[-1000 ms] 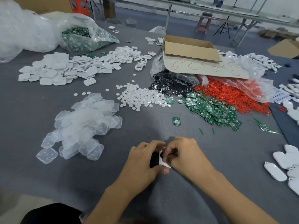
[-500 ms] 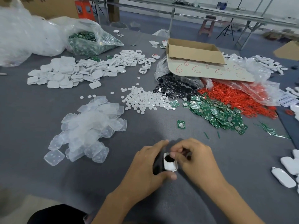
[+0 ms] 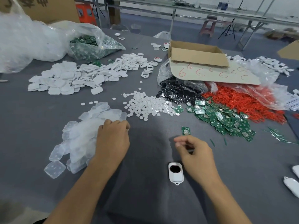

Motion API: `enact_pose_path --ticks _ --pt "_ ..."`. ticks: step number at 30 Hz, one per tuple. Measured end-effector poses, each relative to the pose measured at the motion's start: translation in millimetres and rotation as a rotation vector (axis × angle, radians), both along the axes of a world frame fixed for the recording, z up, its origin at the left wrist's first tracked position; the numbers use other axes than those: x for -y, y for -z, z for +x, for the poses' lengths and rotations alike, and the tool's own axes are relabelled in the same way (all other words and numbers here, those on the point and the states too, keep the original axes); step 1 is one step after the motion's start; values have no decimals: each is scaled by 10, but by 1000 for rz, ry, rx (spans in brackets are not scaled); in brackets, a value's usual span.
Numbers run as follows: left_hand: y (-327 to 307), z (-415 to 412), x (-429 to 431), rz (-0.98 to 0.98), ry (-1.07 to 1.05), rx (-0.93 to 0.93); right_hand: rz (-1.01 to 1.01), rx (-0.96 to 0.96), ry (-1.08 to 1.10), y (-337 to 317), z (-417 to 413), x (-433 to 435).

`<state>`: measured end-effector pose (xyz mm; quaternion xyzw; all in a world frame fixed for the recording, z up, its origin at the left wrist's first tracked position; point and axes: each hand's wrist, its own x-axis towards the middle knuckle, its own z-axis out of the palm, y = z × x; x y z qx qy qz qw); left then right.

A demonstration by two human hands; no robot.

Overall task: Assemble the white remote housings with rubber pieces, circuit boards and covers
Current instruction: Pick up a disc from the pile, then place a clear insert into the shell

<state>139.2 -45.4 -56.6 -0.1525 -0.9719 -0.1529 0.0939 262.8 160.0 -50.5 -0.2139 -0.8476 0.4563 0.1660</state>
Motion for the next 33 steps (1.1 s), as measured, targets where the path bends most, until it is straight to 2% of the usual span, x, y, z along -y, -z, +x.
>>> enact_pose_path --ticks 6,11,16,18,21,26,30,33 --pt "-73 -2 -82 -82 2 45 -34 -4 57 25 46 -94" --pt "-179 -14 -91 115 -52 -11 -47 -66 71 -25 60 -80" --pt "-203 6 4 -231 18 90 -71 -52 46 -43 68 -37" --pt "-210 -5 32 -255 26 49 -74 -50 56 -19 102 -35" --pt "-209 -38 58 -179 21 22 -71 -54 77 18 141 -46" --pt "-194 -80 41 -280 19 66 -43 -69 120 84 147 -65" --pt "-209 -88 55 -209 4 42 -65 -103 216 203 192 -79" --pt "-298 -44 58 71 -16 -21 -90 -161 276 194 215 -53"
